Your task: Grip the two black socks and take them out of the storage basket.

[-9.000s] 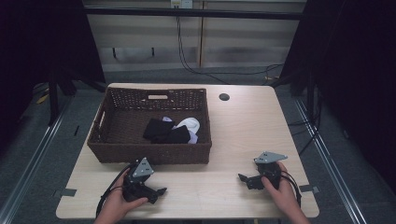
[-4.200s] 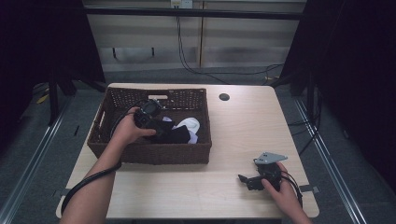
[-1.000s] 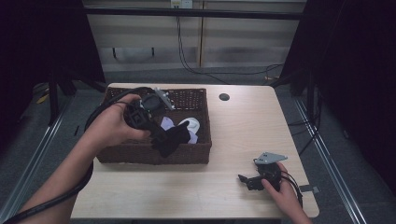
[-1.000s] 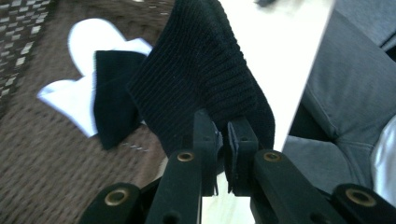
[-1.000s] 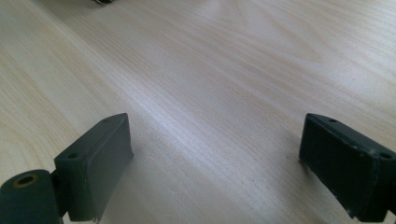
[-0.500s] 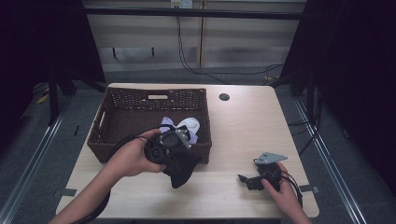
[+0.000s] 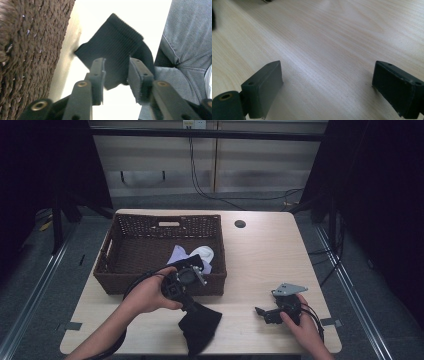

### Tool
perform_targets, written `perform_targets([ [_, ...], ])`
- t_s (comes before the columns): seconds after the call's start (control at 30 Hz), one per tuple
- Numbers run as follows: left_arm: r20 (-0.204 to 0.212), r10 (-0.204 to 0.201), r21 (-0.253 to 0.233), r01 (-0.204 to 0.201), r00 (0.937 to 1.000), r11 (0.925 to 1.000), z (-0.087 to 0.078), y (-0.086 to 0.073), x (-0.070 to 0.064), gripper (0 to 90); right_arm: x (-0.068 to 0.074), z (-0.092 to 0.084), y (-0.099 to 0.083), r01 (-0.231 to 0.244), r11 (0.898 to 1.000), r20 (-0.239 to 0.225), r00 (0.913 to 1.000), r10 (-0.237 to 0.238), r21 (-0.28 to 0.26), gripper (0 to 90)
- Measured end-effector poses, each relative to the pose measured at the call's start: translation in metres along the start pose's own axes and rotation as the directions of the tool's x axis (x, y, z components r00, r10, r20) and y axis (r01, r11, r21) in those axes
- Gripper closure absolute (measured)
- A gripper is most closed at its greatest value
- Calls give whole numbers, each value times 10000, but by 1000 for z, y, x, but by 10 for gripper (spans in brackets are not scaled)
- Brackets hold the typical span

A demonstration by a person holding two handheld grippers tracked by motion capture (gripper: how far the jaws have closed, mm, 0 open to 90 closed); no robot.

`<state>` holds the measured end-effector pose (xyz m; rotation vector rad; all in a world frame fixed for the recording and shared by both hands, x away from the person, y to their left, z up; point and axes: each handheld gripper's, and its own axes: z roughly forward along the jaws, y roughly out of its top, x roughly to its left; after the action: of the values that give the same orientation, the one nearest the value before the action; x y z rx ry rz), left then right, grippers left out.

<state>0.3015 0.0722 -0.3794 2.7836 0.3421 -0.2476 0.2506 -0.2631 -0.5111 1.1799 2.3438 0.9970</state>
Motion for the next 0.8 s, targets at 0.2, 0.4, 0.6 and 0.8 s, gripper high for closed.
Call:
perform_targets([
  [0.2, -239, -224, -685, 207, 9995, 9974, -24, -2, 4, 595, 0, 0, 0, -5, 10000, 4, 10000, 5, -4, 86],
  [0.4, -803, -1029, -1675, 883, 9915, 9819, -45, -7, 27, 544, 0, 0, 0, -9, 10000, 5, 10000, 9, -3, 86],
  [0.6, -1254, -1881, -2050, 1601, 9741, 9656, -45, -8, 58, 510, 0, 0, 0, -5, 10000, 0, 10000, 5, -3, 86],
  [0.8, -1187, -2625, -2559, 2259, 9576, 9399, -40, -6, 85, 474, 0, 0, 0, -9, 10000, 2, 10000, 9, -8, 86],
])
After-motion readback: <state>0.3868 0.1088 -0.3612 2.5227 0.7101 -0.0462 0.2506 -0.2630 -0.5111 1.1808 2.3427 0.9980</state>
